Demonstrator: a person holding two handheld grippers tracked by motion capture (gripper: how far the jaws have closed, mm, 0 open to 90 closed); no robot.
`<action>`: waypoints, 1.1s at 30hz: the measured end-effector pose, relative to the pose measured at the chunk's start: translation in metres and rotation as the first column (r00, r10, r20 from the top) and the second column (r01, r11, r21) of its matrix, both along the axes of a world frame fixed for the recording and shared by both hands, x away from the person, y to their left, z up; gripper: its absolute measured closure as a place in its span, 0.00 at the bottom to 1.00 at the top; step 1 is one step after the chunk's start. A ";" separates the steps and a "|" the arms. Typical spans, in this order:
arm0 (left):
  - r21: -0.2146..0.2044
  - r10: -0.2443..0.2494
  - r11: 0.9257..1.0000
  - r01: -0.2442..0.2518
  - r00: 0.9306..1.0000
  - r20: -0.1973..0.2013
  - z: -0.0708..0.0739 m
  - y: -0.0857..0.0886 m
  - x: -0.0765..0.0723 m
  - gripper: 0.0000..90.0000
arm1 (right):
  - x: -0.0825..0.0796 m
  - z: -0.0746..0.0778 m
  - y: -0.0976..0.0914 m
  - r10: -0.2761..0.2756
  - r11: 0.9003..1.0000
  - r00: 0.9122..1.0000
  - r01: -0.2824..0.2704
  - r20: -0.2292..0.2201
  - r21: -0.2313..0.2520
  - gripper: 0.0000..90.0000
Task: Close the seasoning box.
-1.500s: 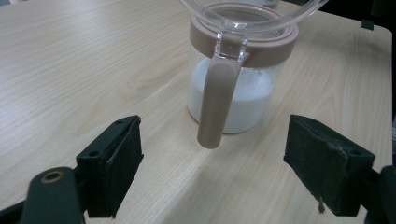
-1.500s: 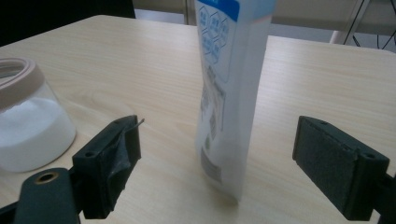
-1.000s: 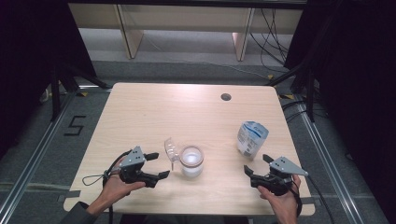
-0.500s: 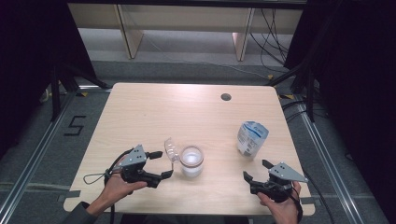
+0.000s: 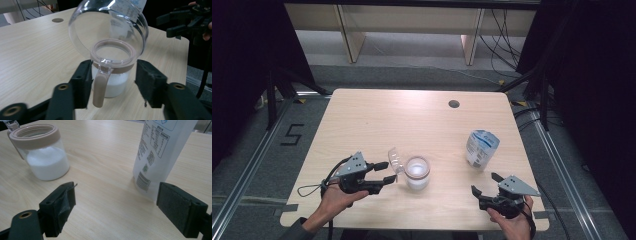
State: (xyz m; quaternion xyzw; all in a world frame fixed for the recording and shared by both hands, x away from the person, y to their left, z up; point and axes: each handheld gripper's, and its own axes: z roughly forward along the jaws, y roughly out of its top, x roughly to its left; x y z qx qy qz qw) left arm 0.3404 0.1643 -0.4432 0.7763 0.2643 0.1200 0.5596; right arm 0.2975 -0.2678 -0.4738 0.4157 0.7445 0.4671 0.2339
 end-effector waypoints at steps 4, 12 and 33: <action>0.015 -0.012 1.000 0.012 1.000 0.021 0.003 -0.001 0.000 0.73 | -0.001 0.001 0.000 -0.009 1.000 1.000 0.009 -0.011 -0.015 0.19; 0.028 -0.026 0.999 0.025 0.998 0.051 0.006 -0.005 -0.001 0.85 | -0.001 0.000 0.000 -0.001 1.000 1.000 0.001 -0.010 -0.015 0.19; 0.037 -0.048 0.998 0.046 0.998 0.049 0.006 -0.013 0.001 0.89 | -0.004 0.001 0.002 -0.010 1.000 0.999 0.010 -0.033 -0.003 0.20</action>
